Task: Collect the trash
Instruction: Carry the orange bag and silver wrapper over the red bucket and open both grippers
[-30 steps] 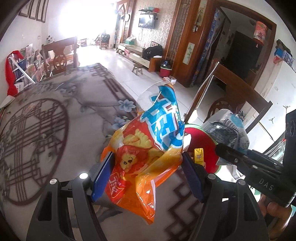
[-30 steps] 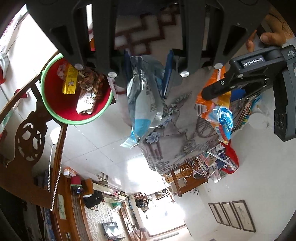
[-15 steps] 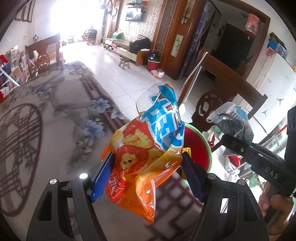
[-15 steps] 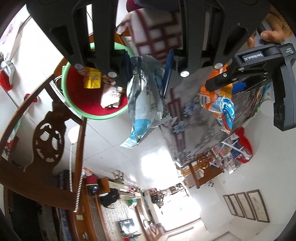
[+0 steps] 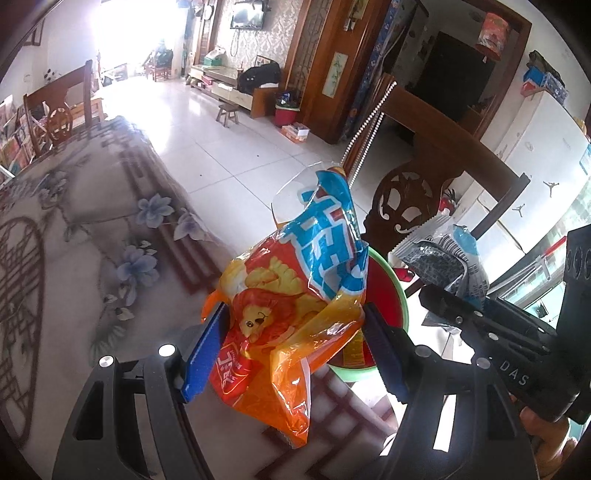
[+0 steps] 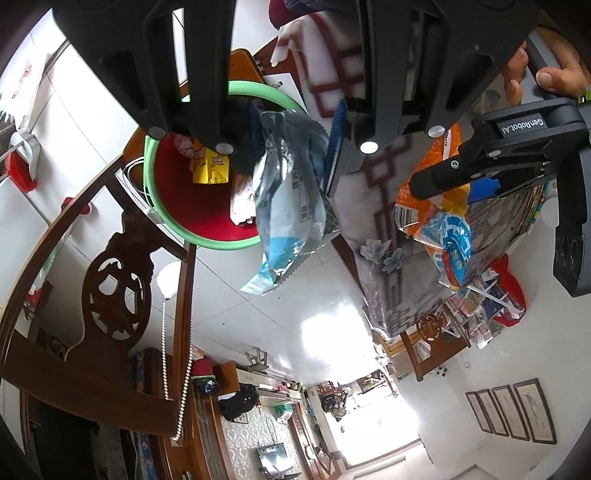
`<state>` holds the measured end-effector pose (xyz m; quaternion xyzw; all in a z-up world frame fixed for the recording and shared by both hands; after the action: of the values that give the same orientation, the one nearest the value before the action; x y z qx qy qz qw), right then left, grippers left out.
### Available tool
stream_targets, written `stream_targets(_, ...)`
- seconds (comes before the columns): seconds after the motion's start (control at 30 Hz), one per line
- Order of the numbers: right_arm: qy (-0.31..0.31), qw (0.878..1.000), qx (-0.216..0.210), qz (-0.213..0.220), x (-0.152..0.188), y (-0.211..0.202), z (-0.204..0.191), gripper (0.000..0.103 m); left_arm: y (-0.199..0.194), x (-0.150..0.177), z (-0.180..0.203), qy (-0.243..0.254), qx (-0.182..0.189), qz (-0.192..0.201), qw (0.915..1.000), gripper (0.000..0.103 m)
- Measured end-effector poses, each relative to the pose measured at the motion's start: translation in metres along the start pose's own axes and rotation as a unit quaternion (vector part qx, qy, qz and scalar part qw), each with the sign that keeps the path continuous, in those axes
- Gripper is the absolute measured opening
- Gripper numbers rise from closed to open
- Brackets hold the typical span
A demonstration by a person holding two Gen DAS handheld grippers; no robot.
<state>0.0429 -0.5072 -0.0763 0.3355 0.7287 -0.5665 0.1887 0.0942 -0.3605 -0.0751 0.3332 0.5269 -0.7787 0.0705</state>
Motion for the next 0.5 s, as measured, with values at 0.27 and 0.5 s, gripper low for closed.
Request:
stream_targets(0.27,0.021,1.0,0.021,-0.009,0.005,0.016,0.015,0.029,0.026,-0.007,0.007,0.001,0.011,-0.025,0.9996,0.07)
stream_targets(0.5,0.034,0.999,0.036,-0.023,0.012,0.032,0.03,0.029,0.045,-0.002,0.01,0.002,0.022,-0.045,0.9987,0.07)
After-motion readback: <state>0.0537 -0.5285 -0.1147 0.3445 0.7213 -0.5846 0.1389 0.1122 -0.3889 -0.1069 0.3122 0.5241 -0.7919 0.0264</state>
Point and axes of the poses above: each gripper's, at about its wrist camera, not at the fingertips, and y roughly the way its jaws point, z to its right, x to its underside, the point moved 3 cm from there along y, roughly the way its jaws point, and after that the axes turned 1 degree about x, right-handed, at the moved point
